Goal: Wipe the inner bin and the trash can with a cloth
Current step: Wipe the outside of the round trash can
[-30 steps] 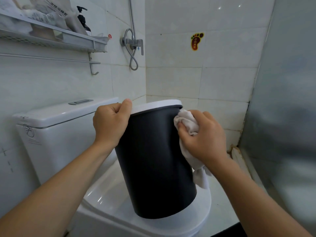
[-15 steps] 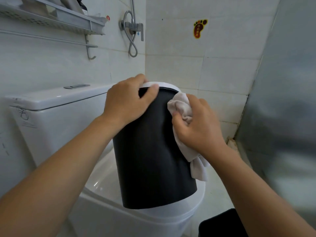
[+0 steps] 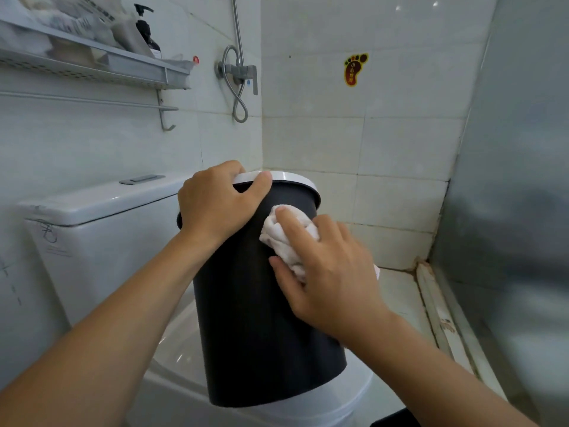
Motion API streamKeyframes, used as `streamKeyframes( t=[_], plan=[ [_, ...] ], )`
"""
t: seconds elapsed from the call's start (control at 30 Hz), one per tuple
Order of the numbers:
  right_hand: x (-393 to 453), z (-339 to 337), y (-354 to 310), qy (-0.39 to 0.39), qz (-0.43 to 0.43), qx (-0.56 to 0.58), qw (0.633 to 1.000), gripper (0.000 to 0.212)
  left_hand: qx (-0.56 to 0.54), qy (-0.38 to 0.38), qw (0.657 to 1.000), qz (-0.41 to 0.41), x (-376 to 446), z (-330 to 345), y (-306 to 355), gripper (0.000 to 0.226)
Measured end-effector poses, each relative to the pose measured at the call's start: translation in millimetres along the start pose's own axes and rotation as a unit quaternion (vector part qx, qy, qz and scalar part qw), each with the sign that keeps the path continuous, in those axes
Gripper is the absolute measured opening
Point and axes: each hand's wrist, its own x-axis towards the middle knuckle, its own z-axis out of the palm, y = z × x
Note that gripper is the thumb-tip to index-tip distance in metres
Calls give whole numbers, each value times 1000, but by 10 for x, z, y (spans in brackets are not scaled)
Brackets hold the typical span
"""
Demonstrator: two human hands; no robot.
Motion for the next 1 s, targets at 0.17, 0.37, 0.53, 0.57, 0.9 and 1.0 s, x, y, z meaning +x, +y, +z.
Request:
streamKeyframes(
  t=[0.17, 0.37, 0.53, 0.57, 0.9, 1.0],
  plan=[
    [24, -47, -184, 22, -15, 10, 1000, 49, -46, -10, 999, 2, -12, -62, -12, 54],
    [73, -47, -288, 46, -54, 30, 997, 39, -71, -6, 997, 18, -54, -96, -16, 53],
    [201, -57, -205, 42, 1, 60, 997, 34, -87, -15, 996, 10, -40, -113, -14, 51],
    [229, -50, -136, 41, 22, 74, 996, 31, -82, -11, 997, 9, -48, -118, -22, 51],
    [300, 105, 545, 58, 211, 167, 961, 16, -68, 26, 997, 6, -127, -137, -108, 54],
    [255, 138, 597, 76, 244, 199, 946, 8, -49, 35, 998, 6, -134, -126, -68, 60]
  ],
)
